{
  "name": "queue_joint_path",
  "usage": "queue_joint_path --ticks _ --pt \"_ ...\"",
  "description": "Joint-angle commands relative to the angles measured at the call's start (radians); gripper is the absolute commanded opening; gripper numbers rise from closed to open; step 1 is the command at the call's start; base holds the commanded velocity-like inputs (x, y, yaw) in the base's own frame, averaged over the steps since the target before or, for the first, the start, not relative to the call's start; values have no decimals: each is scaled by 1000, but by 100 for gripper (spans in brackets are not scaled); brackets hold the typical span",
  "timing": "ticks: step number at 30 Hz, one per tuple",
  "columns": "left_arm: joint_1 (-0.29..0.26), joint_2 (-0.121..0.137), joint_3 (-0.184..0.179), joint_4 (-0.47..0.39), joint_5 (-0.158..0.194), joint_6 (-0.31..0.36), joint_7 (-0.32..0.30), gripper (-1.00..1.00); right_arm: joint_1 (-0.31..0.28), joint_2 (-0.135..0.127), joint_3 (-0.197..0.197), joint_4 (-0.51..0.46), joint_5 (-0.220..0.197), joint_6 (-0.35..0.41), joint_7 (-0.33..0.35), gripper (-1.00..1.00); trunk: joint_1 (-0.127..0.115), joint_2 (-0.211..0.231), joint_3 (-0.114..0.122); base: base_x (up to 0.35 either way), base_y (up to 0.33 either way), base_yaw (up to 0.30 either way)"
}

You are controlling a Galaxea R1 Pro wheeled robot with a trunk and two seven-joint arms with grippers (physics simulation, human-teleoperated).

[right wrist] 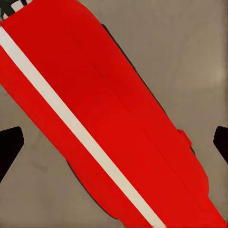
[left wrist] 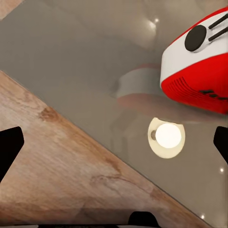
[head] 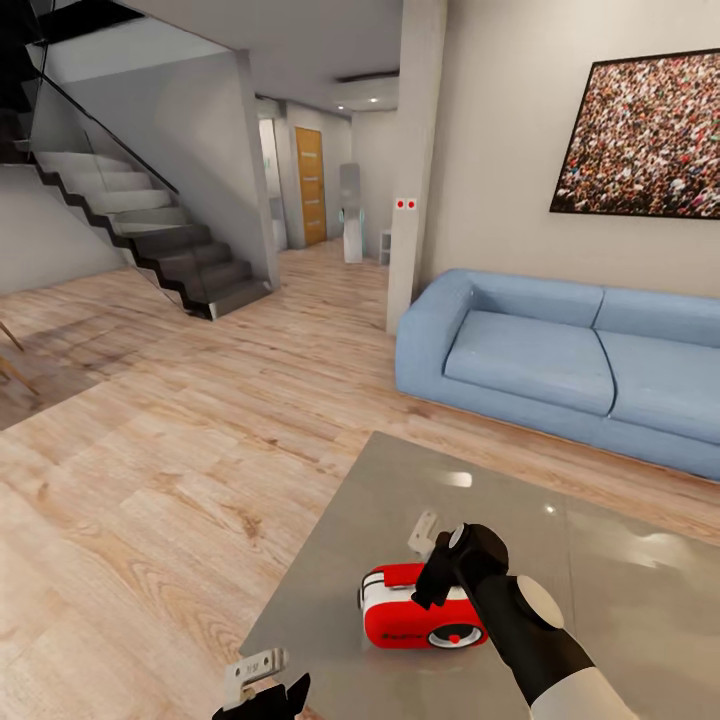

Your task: Turn on the radio receiver that's on the table in the living room.

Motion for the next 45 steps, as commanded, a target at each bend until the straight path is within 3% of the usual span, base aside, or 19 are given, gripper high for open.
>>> queue_joint_path --ticks 1,22,30,45 --pt "0 0 0 0 0 0 0 100 0 0 0 0 0 0 0 100 0 0 0 0 0 0" --pt "0 0 0 0 0 0 -1 100 0 0 0 0 0 0 0 100 0 0 0 0 0 0" --pt "0 0 0 0 0 0 -1 100 0 0 0 0 0 0 0 100 31 -56 -25 0 0 0" --pt "0 0 -3 0 0 0 -1 100 0 0 0 0 0 0 0 100 31 -56 -25 0 0 0"
